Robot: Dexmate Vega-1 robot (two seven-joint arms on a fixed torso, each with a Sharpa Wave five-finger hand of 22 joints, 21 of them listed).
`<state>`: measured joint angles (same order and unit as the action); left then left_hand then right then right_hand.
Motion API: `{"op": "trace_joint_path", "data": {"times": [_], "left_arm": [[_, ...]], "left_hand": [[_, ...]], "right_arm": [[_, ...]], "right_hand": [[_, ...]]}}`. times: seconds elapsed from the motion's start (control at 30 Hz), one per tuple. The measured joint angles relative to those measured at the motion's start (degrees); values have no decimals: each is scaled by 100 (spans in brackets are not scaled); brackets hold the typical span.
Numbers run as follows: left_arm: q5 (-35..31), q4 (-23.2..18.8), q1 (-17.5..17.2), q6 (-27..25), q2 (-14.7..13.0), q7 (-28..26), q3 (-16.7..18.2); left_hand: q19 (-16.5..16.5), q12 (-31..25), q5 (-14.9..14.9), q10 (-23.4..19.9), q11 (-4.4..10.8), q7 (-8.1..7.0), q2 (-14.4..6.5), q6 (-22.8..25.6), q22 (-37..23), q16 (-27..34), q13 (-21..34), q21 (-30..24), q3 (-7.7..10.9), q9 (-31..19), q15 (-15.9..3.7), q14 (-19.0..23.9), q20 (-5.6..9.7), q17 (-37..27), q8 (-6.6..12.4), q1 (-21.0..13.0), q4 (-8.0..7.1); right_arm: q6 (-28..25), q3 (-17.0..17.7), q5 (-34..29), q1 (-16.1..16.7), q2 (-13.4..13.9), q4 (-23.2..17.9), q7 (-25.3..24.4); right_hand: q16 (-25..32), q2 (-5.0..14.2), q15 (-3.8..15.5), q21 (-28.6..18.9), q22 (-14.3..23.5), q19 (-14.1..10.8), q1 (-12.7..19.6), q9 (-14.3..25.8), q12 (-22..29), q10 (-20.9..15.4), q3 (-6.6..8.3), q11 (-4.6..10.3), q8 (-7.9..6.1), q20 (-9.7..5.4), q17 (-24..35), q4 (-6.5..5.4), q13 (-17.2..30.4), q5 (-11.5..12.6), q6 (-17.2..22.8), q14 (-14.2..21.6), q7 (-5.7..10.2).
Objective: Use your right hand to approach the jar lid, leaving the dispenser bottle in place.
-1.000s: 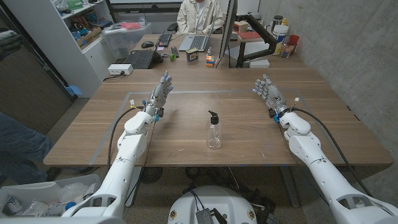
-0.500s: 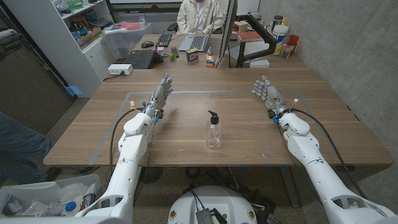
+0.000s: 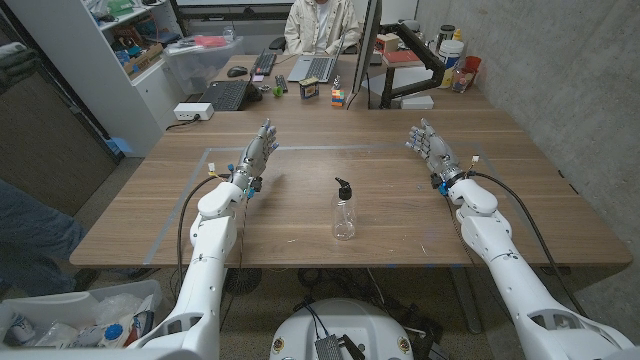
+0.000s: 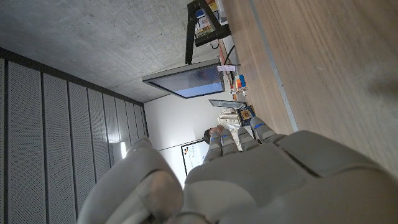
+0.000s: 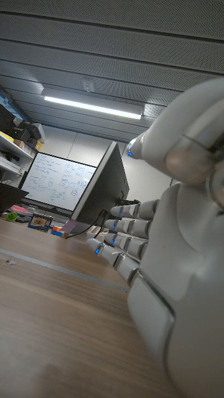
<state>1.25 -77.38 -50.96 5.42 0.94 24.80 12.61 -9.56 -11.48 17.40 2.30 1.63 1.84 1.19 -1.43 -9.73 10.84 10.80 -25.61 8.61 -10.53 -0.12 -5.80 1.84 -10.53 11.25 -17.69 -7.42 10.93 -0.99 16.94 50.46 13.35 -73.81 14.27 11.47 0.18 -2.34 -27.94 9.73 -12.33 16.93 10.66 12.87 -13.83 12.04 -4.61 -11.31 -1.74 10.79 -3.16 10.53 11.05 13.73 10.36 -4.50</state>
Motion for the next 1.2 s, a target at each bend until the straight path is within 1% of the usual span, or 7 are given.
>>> {"op": "trace_joint_path", "data": {"times": [0.37,0.57,0.63,0.77,0.83,1.13,1.2], "left_arm": [[-121,-65,1,-23,91,66,94],[-163,-96,-19,-47,112,90,121],[-169,-101,-24,-49,120,94,126],[-181,-113,-31,-52,127,110,134],[-190,-118,-39,-53,130,118,140],[-203,-156,-59,-60,137,158,153],[-203,-161,-60,-61,138,166,155]], "left_hand": [[0,0,0,31,-31,0,0,0,0,0,0,44,-24,0,23,-23,0,0,0,0,24],[0,0,0,10,-52,0,-30,0,0,0,0,44,-24,1,23,-23,0,0,0,-30,24],[0,0,0,10,-52,0,-30,0,0,0,0,44,-24,0,23,-23,0,0,0,-30,24],[0,0,0,9,-52,0,-30,0,0,0,0,44,-24,1,22,-22,0,1,0,-30,24],[0,0,0,9,-52,0,-30,0,0,0,0,44,-24,0,21,-21,0,1,0,-30,24],[0,0,0,9,-52,11,-30,11,1,0,0,83,-24,1,21,-21,0,1,0,-30,24],[0,0,0,9,-52,11,-30,11,1,0,0,105,-24,1,21,-21,0,1,0,-30,24]], "right_arm": [[93,30,-256,-45,14,30,-27],[252,30,-448,-47,30,58,-149],[302,30,-489,-49,30,70,-189],[381,30,-558,-62,30,103,-235],[432,30,-601,-69,30,117,-264],[549,22,-763,-90,50,147,-348],[562,22,-784,-92,52,151,-364]], "right_hand": [[0,23,31,45,0,-32,22,0,0,-20,0,21,0,32,0,0,0,0,25,30,25],[23,-9,112,83,0,-74,57,1,37,-167,-1,65,0,-11,-2,48,0,0,123,112,123],[23,22,136,84,0,-94,85,1,37,-194,-1,92,0,-31,-13,48,0,0,143,136,143],[23,22,162,105,0,-115,85,1,88,-225,-1,122,-9,-10,-14,48,0,0,173,161,174],[23,22,152,105,-1,-127,85,1,88,-249,-1,99,-45,-2,-14,48,0,0,174,196,174],[23,22,143,127,-1,-155,84,13,88,-255,17,92,-45,-30,-14,66,0,0,205,205,206],[23,22,165,127,-1,-155,84,16,88,-294,17,120,-45,-30,-13,66,0,0,227,227,228]]}}
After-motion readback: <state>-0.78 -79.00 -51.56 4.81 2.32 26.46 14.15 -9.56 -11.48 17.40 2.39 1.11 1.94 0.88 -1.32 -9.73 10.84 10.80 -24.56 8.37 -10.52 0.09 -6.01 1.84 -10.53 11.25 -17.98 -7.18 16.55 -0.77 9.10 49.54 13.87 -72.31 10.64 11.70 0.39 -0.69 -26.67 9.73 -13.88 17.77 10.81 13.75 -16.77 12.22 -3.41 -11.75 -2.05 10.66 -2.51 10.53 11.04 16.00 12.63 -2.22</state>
